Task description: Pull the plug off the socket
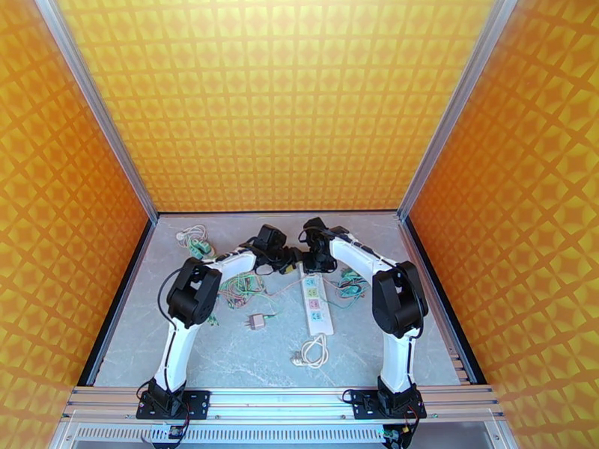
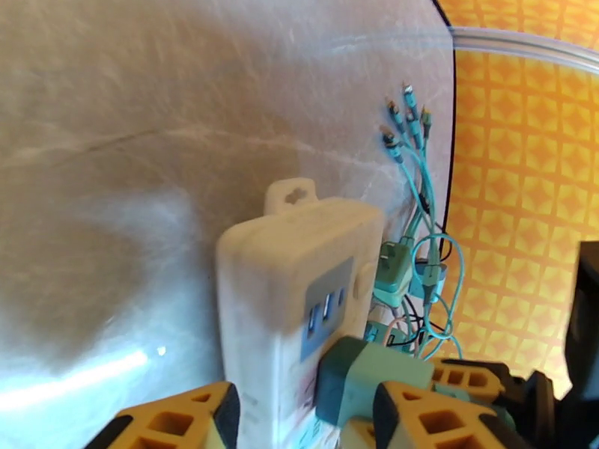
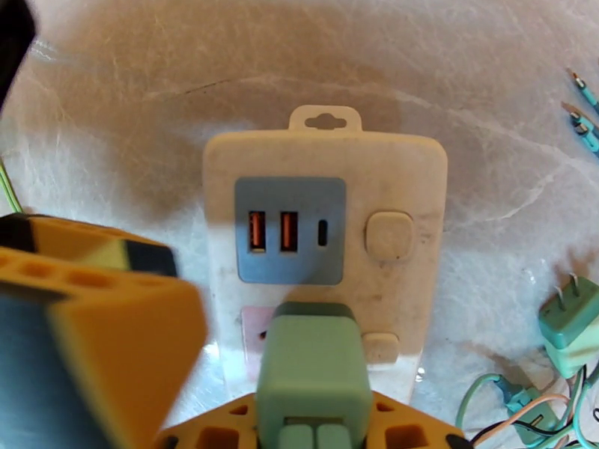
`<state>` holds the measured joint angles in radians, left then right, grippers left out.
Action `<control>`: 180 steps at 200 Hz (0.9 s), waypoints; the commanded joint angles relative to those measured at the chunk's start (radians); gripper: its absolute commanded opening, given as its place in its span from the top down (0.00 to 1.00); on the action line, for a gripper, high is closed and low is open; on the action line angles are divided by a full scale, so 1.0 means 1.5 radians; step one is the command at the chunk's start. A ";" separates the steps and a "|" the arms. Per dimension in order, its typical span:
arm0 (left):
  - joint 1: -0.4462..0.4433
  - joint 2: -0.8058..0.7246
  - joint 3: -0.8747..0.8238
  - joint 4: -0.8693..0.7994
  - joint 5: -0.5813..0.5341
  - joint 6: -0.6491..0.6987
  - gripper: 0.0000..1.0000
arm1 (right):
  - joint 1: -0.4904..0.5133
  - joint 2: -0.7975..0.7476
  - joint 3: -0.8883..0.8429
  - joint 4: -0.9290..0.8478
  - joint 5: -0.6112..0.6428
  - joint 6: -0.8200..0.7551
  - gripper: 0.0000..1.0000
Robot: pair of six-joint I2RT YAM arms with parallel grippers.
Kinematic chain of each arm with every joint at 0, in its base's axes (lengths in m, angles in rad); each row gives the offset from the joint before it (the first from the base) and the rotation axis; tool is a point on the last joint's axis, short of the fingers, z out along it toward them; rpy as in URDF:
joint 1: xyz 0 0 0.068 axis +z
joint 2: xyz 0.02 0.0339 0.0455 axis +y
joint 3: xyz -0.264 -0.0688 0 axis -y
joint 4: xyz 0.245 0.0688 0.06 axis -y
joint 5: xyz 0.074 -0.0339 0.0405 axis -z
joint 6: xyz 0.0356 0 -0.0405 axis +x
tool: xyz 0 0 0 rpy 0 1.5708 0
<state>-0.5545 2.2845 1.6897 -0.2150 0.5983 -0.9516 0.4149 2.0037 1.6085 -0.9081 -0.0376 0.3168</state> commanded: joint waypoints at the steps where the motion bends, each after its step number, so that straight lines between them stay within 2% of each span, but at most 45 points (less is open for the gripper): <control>1: -0.011 0.030 0.030 -0.088 -0.005 0.039 0.47 | 0.009 0.011 -0.004 0.028 -0.028 0.019 0.79; 37: -0.023 0.041 0.030 -0.142 -0.032 0.054 0.49 | 0.011 0.022 -0.004 0.032 -0.033 0.020 0.79; 91: -0.049 0.087 0.067 -0.263 -0.089 0.079 0.56 | 0.012 0.034 0.015 0.019 -0.024 0.016 0.79; 129: -0.061 0.094 0.047 -0.278 -0.111 0.071 0.59 | 0.010 0.070 0.077 -0.038 -0.026 -0.007 0.79; 158: -0.065 0.101 0.043 -0.284 -0.115 0.070 0.59 | 0.011 0.095 0.127 -0.059 -0.068 0.002 0.79; 180: -0.063 0.102 0.043 -0.291 -0.118 0.066 0.59 | 0.011 0.096 0.146 -0.077 -0.051 0.005 0.79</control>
<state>-0.5812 2.3482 1.8000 -0.4591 0.4927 -0.8703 0.4164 2.1197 1.7645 -1.0817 -0.0769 0.3050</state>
